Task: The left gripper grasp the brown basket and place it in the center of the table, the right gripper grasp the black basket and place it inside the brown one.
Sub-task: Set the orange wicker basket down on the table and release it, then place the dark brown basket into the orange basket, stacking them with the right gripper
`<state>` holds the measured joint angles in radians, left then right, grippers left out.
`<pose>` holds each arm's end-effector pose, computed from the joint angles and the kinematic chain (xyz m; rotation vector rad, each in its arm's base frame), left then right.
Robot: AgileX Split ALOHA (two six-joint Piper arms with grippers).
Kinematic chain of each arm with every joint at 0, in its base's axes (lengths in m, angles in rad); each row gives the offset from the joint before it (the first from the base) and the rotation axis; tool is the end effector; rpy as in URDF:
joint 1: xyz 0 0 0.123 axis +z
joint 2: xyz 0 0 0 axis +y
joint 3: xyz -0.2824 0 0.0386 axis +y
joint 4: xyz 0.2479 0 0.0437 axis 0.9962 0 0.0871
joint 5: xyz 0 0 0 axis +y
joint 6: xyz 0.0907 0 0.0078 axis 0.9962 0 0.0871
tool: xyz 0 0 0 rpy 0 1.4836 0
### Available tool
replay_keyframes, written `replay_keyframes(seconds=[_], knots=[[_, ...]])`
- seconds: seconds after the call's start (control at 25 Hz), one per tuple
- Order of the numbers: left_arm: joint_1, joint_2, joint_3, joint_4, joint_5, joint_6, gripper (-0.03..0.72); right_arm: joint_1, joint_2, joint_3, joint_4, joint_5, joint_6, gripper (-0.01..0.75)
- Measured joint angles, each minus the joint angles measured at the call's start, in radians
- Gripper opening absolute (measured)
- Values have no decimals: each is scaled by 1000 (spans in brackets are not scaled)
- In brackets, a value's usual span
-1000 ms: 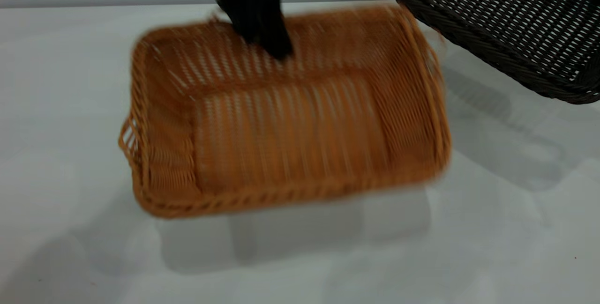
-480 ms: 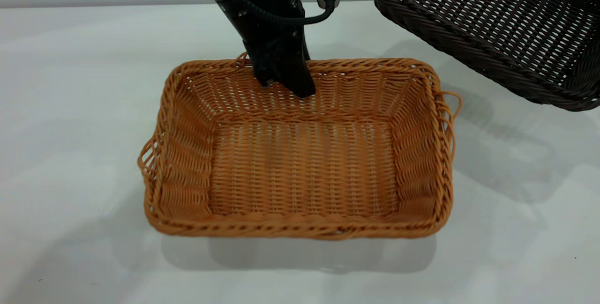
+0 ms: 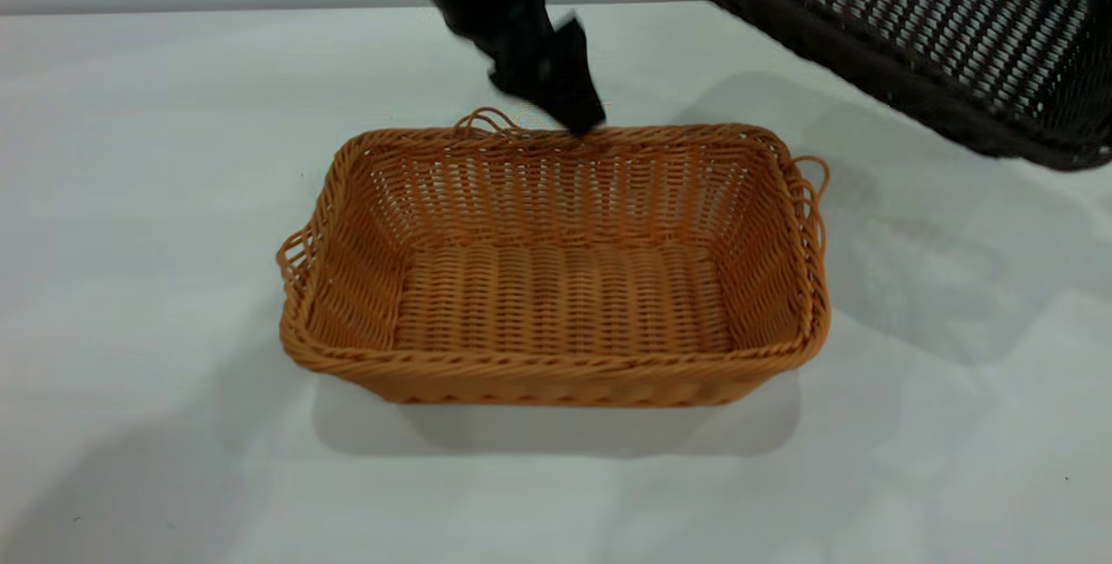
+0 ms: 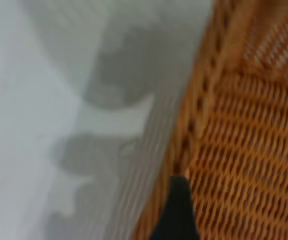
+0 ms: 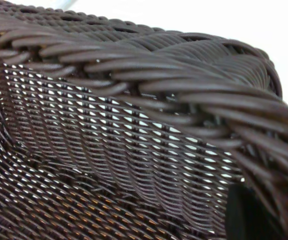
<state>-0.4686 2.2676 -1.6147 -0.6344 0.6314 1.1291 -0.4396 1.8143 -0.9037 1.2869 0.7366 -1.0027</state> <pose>0.4076 -0.2421 0.1230 1.4233 2.1994 -0.4326 0.3194 -0.0852 0.1577 0.5456 2.4011 0.8125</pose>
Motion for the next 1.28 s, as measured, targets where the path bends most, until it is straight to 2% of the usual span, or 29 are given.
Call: replay_keyframes(seconds=[0.24, 0.44, 0.56, 0.68, 0.96, 1.12, 1.28], knots=[[41, -102, 0, 16, 0, -165, 563, 0, -44, -10, -31, 51, 9, 78], [158, -207, 0, 16, -12, -323, 563, 47, -81, -12, -130, 86, 99, 78], [241, -236, 0, 16, -13, -371, 563, 132, -87, -14, -199, 105, 162, 78], [299, -238, 0, 16, -10, -390, 563, 250, -88, -15, -261, 119, 204, 78], [328, -238, 0, 17, -7, -413, 563, 510, -87, -15, -292, 52, 269, 78], [328, -238, 0, 17, -5, -413, 563, 591, -51, -15, -289, -4, 280, 78], [328, -238, 0, 17, -3, -413, 563, 602, 34, -32, -289, -26, 282, 78]])
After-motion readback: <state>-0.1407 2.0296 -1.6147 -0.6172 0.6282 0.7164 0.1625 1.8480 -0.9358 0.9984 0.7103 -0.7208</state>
